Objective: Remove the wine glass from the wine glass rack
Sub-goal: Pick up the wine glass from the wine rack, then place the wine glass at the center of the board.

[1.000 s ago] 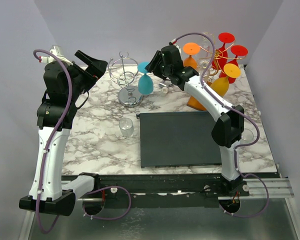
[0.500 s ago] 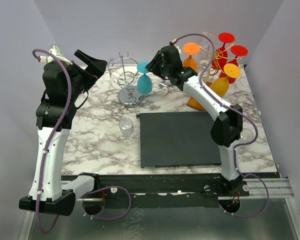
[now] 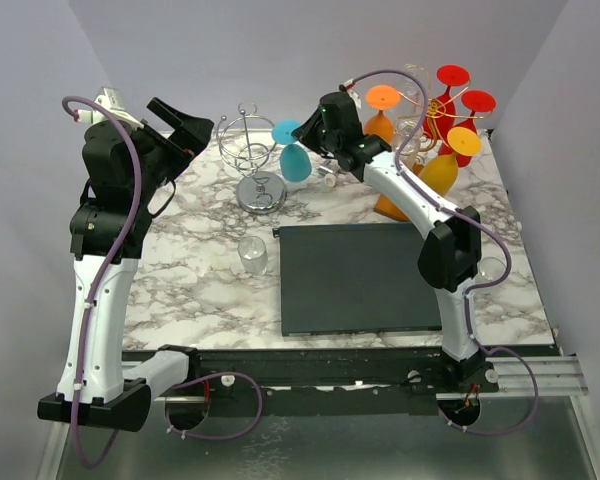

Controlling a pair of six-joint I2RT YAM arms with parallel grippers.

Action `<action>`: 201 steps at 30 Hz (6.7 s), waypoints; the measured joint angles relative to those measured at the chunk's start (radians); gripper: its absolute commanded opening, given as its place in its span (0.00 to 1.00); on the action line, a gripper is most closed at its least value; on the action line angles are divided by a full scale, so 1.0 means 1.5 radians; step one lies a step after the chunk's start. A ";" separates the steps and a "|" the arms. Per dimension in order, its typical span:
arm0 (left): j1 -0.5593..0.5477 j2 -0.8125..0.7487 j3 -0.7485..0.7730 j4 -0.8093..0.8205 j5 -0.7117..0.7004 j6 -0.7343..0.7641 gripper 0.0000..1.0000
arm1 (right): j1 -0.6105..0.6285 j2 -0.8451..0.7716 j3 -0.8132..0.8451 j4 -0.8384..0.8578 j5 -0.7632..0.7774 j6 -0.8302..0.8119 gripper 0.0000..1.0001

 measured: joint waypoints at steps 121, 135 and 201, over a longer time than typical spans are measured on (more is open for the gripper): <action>0.054 0.097 -0.342 1.334 0.533 -0.688 0.47 | -0.070 -0.386 -0.151 0.467 -0.662 0.431 0.01; 0.058 0.097 -0.315 1.362 0.560 -0.732 0.16 | -0.076 -0.367 -0.135 0.485 -0.683 0.444 0.01; 0.154 0.549 0.242 -0.205 -0.065 0.186 0.00 | -0.087 -0.464 -0.152 -0.164 -0.235 -0.158 1.00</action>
